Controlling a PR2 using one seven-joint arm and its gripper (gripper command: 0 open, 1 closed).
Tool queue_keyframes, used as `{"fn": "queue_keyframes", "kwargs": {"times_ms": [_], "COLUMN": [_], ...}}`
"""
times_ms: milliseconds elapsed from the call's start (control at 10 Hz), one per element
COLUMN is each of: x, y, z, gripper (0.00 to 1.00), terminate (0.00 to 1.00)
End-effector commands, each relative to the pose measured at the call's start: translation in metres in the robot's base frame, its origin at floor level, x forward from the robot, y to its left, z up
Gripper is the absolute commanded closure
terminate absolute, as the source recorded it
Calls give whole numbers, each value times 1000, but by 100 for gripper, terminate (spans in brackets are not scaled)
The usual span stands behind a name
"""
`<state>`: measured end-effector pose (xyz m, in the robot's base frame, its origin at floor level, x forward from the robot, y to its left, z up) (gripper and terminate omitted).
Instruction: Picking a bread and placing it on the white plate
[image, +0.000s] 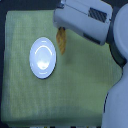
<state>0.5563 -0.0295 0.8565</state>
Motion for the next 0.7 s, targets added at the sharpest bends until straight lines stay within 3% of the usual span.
{"fn": "queue_keyframes", "kwargs": {"times_ms": [0, 600], "x": [-18, -63], "y": [100, 148], "z": [8, -26], "gripper": [100, 100], "terminate": [0, 0]}}
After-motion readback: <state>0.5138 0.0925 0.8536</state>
